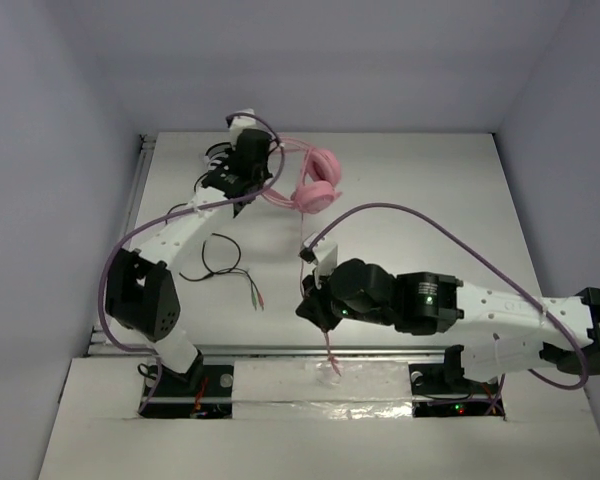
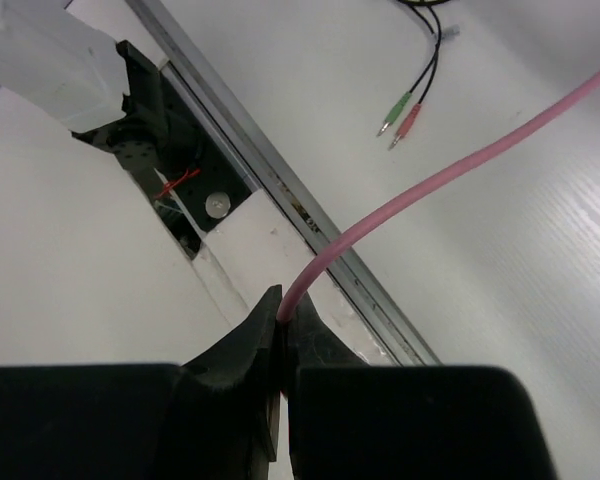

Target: Wrap the headphones

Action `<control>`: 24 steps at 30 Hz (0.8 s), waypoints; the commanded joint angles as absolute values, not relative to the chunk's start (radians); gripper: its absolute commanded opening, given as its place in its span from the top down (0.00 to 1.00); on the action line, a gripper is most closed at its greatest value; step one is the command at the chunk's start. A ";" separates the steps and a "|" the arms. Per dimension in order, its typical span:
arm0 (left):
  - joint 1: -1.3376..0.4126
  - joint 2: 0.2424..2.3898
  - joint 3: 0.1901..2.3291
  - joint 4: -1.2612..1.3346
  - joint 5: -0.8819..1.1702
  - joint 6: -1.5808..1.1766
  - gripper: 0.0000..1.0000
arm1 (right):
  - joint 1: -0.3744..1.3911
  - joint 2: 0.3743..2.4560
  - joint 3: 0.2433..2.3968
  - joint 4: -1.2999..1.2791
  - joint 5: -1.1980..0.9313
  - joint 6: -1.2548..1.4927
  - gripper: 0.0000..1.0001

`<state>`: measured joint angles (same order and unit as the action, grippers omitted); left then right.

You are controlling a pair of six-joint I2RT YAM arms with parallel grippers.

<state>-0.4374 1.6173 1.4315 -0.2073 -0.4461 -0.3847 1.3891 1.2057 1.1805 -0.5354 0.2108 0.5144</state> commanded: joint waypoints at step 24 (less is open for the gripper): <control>-0.719 1.255 1.063 -0.204 -0.010 -0.038 1.00 | 1.080 1.092 1.299 -0.783 0.805 0.224 1.00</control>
